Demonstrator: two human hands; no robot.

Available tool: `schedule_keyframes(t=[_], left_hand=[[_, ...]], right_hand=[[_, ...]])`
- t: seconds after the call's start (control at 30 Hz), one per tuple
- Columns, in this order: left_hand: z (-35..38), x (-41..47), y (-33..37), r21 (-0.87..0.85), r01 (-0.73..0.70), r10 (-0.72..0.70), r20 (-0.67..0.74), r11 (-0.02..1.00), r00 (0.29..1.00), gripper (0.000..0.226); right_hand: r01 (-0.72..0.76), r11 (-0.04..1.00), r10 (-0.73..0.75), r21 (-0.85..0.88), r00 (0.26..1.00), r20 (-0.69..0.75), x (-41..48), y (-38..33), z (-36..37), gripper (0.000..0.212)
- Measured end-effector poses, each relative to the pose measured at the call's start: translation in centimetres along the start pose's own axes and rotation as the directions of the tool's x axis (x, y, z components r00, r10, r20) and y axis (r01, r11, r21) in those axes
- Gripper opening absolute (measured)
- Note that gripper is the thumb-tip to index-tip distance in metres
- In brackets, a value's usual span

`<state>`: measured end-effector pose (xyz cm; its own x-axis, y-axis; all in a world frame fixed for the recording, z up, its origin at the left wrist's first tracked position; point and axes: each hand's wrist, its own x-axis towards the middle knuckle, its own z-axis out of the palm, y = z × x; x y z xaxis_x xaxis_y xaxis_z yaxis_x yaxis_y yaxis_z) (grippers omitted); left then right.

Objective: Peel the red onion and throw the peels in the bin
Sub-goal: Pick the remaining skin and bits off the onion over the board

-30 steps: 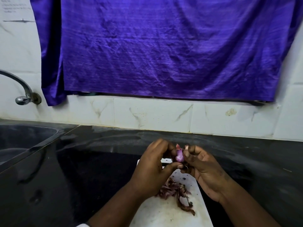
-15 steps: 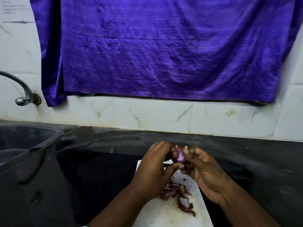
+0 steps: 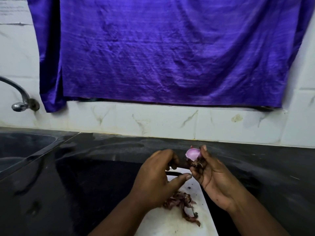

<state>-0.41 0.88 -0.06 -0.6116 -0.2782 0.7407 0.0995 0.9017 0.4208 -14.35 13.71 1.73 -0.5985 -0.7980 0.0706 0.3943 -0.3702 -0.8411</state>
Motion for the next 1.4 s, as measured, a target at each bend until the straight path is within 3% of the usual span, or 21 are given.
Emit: schedule_keyframes(t=[0.17, 0.27, 0.4, 0.47, 0.57, 0.87, 1.13, 1.3, 1.4], left_hand=[[0.1, 0.0, 0.0, -0.109, -0.001, -0.009, -0.091, 0.994, 0.996, 0.035], [0.3, 0.0, 0.0, -0.189, 0.01, -0.028, -0.093, 0.982, 0.995, 0.042], [0.4, 0.0, 0.1, -0.189, 0.002, -0.027, -0.128, 0.982, 0.991, 0.047], [0.4, 0.1, 0.3, -0.186, -0.01, -0.016, -0.139, 0.982, 0.99, 0.048], [0.4, 0.0, 0.2, -0.189, -0.009, -0.009, -0.094, 0.982, 0.996, 0.045], [0.8, -0.2, 0.0, -0.18, -0.002, -0.001, -0.017, 0.984, 1.0, 0.05], [0.6, 0.1, 0.4, -0.206, -0.031, 0.029, -0.012, 0.978, 1.0, 0.049], [0.9, -0.1, 1.3, -0.188, -0.054, 0.072, 0.088, 0.981, 0.993, 0.054], [0.9, -0.2, 0.7, -0.118, 0.018, -0.002, 0.132, 0.993, 0.991, 0.053]], right_hand=[[-0.069, 0.996, 0.071, -0.048, 0.996, 0.06, 0.0, 0.4, -0.1, 0.051], [-0.093, 0.991, 0.101, -0.093, 0.992, 0.079, -0.2, 0.6, 0.3, 0.041], [-0.106, 0.988, 0.116, -0.112, 0.989, 0.087, -0.1, 0.9, 0.3, 0.06], [-0.101, 0.989, 0.112, -0.111, 0.989, 0.099, -0.1, 0.9, 0.2, 0.059], [-0.105, 0.99, 0.115, -0.097, 0.987, 0.108, -0.2, 0.8, 0.3, 0.051], [-0.101, 0.992, 0.107, -0.073, 0.99, 0.087, 0.0, 0.9, 0.1, 0.076], [-0.136, 0.99, 0.139, -0.035, 0.984, 0.113, 0.0, 0.8, 0.1, 0.05], [-0.056, 0.978, 0.054, 0.202, 0.998, 0.015, 0.2, -0.6, -0.6, 0.04], [-0.071, 0.969, 0.07, 0.239, 0.997, 0.015, 0.2, -0.7, -0.9, 0.044]])
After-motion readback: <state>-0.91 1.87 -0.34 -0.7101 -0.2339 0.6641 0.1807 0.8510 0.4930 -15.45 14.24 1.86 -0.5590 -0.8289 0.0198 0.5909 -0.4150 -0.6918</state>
